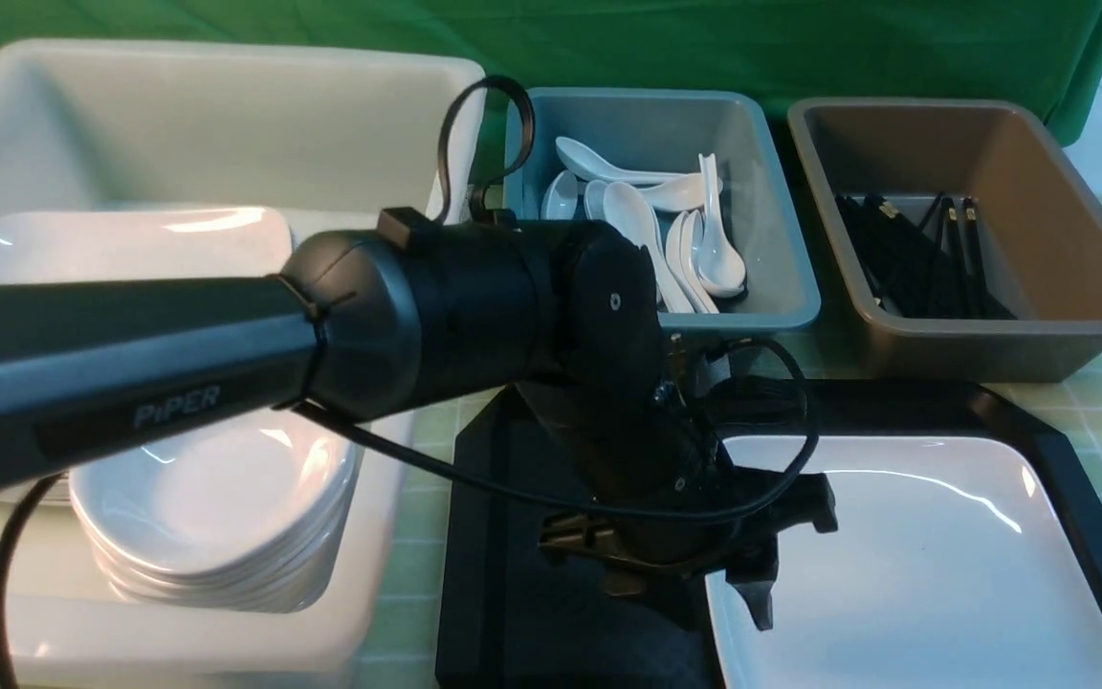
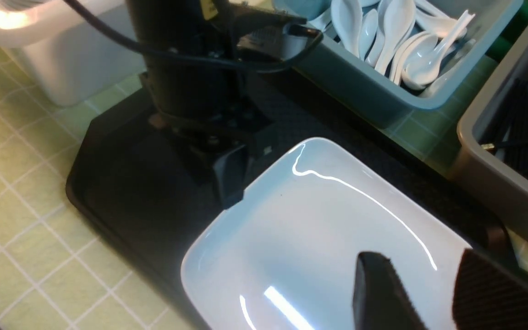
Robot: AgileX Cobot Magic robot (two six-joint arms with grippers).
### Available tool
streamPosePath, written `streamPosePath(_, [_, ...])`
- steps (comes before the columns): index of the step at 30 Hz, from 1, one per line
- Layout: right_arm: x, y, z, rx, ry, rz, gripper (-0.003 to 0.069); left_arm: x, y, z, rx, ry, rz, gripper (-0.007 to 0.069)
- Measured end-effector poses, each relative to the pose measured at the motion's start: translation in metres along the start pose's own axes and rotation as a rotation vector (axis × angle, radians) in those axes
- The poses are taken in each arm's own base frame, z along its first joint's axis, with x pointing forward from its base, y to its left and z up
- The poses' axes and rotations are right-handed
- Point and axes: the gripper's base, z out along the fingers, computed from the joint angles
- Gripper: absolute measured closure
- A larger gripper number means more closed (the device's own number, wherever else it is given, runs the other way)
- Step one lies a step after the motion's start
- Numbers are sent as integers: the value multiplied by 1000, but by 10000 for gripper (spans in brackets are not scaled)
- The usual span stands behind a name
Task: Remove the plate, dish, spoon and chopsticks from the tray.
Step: Use the left arm to grab a plate from the dinner plate
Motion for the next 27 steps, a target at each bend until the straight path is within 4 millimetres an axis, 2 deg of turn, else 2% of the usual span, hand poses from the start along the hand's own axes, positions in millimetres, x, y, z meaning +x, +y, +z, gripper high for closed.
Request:
streamPosePath(8, [0,0,0,0,0,0,419,-11,10,36,-27,-32,-14,285])
streamPosePath(22, [0,0,0,0,0,-1,419,-22,11,61,36,-108,-85,289])
streamPosePath(25, [0,0,0,0,0,-1,419,-23,11,63,38,-108,-92,351])
streamPosePath(27, [0,0,0,0,0,-1,419,-23,11,63,40,-111,-94,441])
